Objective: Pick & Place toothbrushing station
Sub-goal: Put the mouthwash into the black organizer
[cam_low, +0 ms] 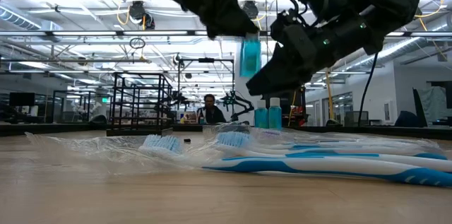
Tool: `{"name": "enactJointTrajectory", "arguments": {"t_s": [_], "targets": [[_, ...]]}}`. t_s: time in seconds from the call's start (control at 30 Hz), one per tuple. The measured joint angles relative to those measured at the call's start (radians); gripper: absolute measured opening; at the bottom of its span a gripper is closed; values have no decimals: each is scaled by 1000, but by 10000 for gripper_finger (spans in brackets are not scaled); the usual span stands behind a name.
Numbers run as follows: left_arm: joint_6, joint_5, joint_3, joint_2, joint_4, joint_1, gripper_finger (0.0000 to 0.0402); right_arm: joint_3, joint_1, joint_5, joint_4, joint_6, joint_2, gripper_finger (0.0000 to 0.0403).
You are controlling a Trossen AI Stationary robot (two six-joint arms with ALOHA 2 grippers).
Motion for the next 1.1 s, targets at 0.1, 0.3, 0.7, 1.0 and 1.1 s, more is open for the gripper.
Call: {"name": "enactJointTrajectory", "arguments": {"t_s": [0.1, 0.3, 0.7, 1.0, 1.1], "targets": [[11, -56, 2, -67, -89, 0, 100, 1, 0, 2, -80, 0, -36, 259], [-14, -155, -83, -232, -191, -6, 99, 0, -12, 6, -234, 34, -146, 280], [-160, -383, -563, -647, 76, -106, 99, -93, -15, 114, -218, 66, -250, 268], [-194, -508, -717, -708, 94, -154, 99, -100, -20, 113, -172, 70, -250, 267], [-196, -515, -729, -708, 94, -153, 99, -100, -20, 111, -171, 70, -250, 267]]}}
